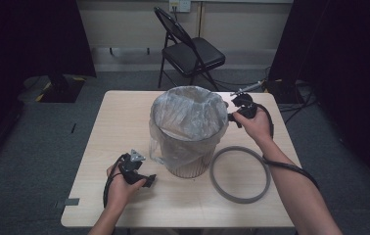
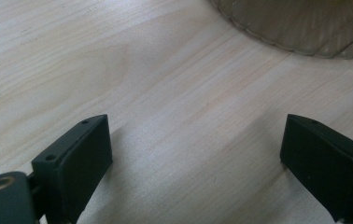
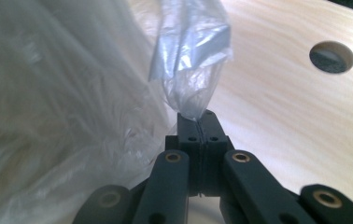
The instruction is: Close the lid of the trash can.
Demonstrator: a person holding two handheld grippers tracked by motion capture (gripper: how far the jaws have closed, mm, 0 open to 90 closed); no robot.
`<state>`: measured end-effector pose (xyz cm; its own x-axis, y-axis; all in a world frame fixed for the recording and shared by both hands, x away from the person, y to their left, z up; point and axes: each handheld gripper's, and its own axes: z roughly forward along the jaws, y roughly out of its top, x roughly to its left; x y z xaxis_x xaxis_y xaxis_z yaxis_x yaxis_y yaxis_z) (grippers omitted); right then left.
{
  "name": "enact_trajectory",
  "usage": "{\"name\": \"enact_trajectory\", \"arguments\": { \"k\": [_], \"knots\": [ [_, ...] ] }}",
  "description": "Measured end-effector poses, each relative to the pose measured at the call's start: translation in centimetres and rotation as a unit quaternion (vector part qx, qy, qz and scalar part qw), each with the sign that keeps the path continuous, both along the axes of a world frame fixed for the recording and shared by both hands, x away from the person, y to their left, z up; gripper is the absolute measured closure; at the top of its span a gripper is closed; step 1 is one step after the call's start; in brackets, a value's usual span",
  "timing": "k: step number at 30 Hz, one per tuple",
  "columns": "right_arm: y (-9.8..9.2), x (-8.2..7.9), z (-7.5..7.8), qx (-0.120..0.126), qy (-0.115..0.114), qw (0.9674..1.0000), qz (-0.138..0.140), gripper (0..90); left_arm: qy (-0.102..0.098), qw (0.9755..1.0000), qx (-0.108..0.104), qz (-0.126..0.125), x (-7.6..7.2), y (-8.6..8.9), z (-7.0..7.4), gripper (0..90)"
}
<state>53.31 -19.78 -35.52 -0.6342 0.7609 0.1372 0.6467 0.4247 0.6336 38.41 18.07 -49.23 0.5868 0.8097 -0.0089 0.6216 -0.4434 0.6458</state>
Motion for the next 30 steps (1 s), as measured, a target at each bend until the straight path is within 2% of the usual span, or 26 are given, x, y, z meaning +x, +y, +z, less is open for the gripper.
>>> {"name": "enact_trajectory", "arguments": {
  "k": [3, 6, 8, 9, 10, 12, 13, 18, 21, 25, 28, 30],
  "knots": [
    [1.1, 1.2, -0.2, 0.003, -0.002, 1.0000, 0.000, 89.9, -0.003, 1.0000, -0.001, 0.001, -0.1, -0.1, -0.1, 7.0],
    [1.8, 1.6, -0.6, 0.005, 0.003, 1.0000, 0.002, 80.6, -0.003, 1.0000, 0.000, -0.001, -0.1, 0.0, -0.1, 6.8],
    [1.9, 1.3, -0.6, 0.000, 0.002, 1.0000, 0.005, 68.1, -0.004, 1.0000, 0.000, 0.000, -0.1, 0.0, -0.1, 6.7],
    [1.7, 1.2, -0.5, 0.002, 0.000, 1.0000, -0.001, 57.7, -0.004, 1.0000, 0.000, 0.000, -0.1, 0.0, -0.1, 6.6],
    [1.4, 1.0, -0.4, 0.010, 0.003, 0.9999, -0.003, 52.7, -0.004, 1.0000, 0.000, 0.000, -0.1, 0.0, -0.1, 6.5],
    [0.6, 0.6, 0.1, 0.009, -0.010, 0.9998, -0.011, 37.7, -0.004, 1.0000, 0.001, 0.000, -0.1, -0.1, -0.1, 6.2],
    [0.2, 0.4, 0.3, 0.014, -0.016, 0.9997, -0.010, 34.0, -0.004, 1.0000, 0.000, 0.000, -0.1, -0.1, -0.1, 5.6],
    [-1.5, -1.1, 1.7, 0.023, -0.018, 0.9995, -0.014, 27.9, -0.006, 1.0000, -0.001, 0.004, 0.1, -0.4, -0.3, 1.5],
    [-2.2, -1.8, 2.2, 0.021, -0.019, 0.9995, -0.011, 23.9, -0.009, 1.0000, -0.001, -0.001, 0.2, -0.5, -0.4, 0.0],
    [-2.6, -2.4, 2.7, 0.018, -0.022, 0.9996, -0.005, 19.5, -0.015, 0.9998, -0.011, 0.004, 0.0, -0.5, -0.5, 0.0],
    [-2.7, -2.8, 3.2, 0.021, -0.012, 0.9997, 0.000, 16.4, -0.022, 0.9997, -0.013, 0.003, -0.1, -0.4, -0.7, 0.0],
    [-2.7, -3.1, 3.6, 0.015, -0.020, 0.9997, 0.009, 16.3, -0.024, 0.9996, -0.015, 0.002, -0.1, -0.3, -0.7, 0.0]
  ]
}}
